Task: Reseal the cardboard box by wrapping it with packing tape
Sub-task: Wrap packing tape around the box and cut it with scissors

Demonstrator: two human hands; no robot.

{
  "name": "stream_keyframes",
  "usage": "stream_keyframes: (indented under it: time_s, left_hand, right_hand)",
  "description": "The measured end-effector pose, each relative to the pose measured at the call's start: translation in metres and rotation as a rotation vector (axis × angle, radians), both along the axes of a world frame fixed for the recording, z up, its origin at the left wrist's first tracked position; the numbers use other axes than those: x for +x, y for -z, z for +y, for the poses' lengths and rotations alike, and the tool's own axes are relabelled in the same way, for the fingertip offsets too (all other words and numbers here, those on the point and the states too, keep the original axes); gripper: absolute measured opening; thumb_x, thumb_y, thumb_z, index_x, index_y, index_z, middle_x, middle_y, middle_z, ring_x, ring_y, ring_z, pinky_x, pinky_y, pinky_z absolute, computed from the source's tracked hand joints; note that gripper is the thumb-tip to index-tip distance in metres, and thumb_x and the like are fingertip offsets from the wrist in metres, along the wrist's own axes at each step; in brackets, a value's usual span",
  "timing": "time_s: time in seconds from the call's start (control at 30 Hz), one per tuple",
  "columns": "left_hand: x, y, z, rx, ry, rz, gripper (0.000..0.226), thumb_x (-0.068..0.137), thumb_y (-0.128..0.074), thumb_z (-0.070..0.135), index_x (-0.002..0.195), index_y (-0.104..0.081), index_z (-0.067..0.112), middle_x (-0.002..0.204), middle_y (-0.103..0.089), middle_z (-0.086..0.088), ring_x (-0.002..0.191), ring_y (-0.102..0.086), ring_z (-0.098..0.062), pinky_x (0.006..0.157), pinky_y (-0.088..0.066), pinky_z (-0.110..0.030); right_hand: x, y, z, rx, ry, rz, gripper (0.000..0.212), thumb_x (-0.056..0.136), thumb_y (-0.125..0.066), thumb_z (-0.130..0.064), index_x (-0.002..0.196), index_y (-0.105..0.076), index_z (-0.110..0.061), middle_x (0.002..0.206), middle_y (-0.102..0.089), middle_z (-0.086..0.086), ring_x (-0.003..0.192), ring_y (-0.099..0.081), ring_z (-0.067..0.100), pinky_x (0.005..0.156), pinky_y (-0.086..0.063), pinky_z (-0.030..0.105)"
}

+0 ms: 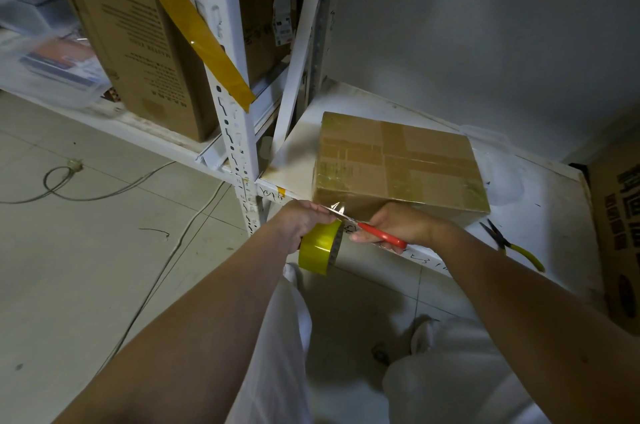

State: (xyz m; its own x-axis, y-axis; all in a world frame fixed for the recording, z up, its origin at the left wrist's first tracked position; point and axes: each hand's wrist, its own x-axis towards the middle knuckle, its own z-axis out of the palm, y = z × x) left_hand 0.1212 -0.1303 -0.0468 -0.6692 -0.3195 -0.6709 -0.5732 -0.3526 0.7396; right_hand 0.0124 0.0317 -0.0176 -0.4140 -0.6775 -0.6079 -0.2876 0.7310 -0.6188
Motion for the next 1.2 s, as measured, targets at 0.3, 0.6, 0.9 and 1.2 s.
stream_keyframes:
  time_s: [0.3,0.6,0.9,1.2]
  left_hand:
    - [0.001,0.008,0.002,-0.191,0.03,-0.031,0.016,0.075,-0.075,-0.002,0.086,-0.066,0.007,0.079,-0.064,-0.006,0.081,-0.06,-0.022,0.088,-0.05,-0.034]
    - [0.013,0.009,0.0,-0.281,0.028,-0.084,0.022,0.077,-0.072,-0.005,0.075,-0.056,0.011,0.069,-0.053,-0.001,0.062,-0.049,-0.01,0.051,-0.039,-0.019]
    - [0.014,0.002,0.005,-0.222,-0.094,-0.056,0.016,0.084,-0.066,-0.002,0.098,-0.059,0.005,0.071,-0.054,-0.003,0.065,-0.052,-0.015,0.06,-0.043,-0.024]
    - [0.017,0.001,-0.003,-0.222,-0.109,-0.084,0.027,0.091,-0.06,0.003,0.116,-0.058,-0.005,0.128,-0.058,-0.021,0.118,-0.055,-0.031,0.101,-0.042,-0.034]
  right_hand:
    - [0.005,0.0,-0.003,0.158,-0.162,0.373,0.068,0.062,-0.07,-0.073,0.075,-0.07,-0.007,0.052,-0.062,0.002,0.048,-0.057,0.012,0.063,-0.048,0.027]
    - [0.014,-0.038,0.011,0.111,-0.226,0.45,0.061,0.069,-0.06,-0.076,0.079,-0.059,-0.015,0.072,-0.055,-0.004,0.066,-0.05,0.012,0.063,-0.04,0.027]
    - [0.029,-0.036,-0.035,-0.063,0.123,1.182,0.08,0.067,-0.054,-0.081,0.116,-0.05,-0.018,0.114,-0.056,0.0,0.106,-0.049,0.021,0.087,-0.036,0.04]
    - [0.043,0.013,-0.07,0.085,0.172,1.327,0.069,0.077,-0.056,-0.071,0.114,-0.051,-0.013,0.114,-0.059,0.007,0.113,-0.054,0.025,0.109,-0.02,0.056]
